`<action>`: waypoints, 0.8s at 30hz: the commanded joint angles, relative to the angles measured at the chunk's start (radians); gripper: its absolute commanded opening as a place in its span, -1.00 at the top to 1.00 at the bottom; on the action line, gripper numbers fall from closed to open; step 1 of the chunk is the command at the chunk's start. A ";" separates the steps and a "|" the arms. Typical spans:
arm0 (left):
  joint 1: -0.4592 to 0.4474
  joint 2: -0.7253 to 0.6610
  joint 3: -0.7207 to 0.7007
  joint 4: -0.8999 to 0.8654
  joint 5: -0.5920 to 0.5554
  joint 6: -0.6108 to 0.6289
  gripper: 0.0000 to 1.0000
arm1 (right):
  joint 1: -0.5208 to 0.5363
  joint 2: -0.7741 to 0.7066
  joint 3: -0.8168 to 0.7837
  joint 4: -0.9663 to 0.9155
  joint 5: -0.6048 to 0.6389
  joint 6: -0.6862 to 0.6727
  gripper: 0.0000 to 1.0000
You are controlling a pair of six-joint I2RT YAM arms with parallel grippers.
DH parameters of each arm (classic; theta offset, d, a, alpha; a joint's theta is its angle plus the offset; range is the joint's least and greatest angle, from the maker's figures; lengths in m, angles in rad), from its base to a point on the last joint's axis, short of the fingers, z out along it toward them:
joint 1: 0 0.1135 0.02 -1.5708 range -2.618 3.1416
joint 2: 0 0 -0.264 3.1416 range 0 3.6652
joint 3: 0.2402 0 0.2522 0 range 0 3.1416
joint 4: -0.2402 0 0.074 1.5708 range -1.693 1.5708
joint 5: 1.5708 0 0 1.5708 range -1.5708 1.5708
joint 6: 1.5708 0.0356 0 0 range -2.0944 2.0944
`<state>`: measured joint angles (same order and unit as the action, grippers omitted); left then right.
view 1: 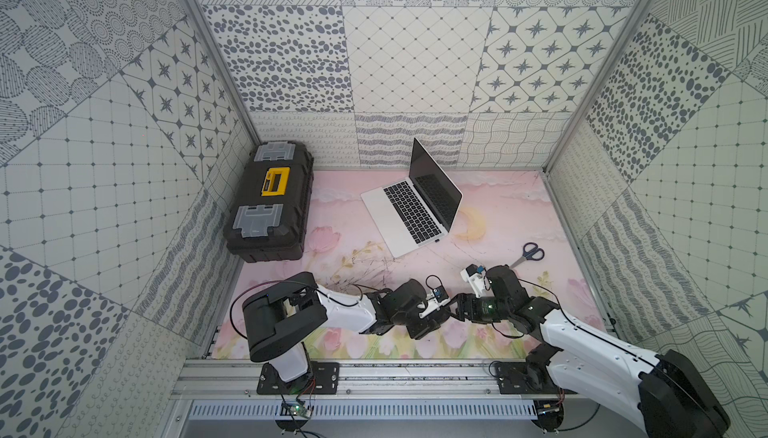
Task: Insert the wireless mouse receiver into the laptop
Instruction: Close the lid on the mouse.
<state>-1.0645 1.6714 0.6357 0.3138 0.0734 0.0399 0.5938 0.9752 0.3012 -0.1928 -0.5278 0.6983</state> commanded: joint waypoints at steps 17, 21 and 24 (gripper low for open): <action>-0.004 0.031 -0.020 -0.341 0.060 -0.085 0.66 | 0.087 0.077 -0.038 0.183 0.172 0.117 -0.30; -0.005 0.031 -0.020 -0.343 0.043 -0.109 0.68 | 0.087 0.053 -0.052 0.173 0.177 0.126 -0.16; -0.005 0.029 -0.022 -0.341 0.034 -0.134 0.70 | 0.088 0.041 -0.062 0.174 0.178 0.134 -0.08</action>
<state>-1.0649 1.6745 0.6365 0.3225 0.0731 0.0013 0.6792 1.0290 0.2596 -0.0360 -0.3813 0.8215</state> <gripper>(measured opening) 0.639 0.547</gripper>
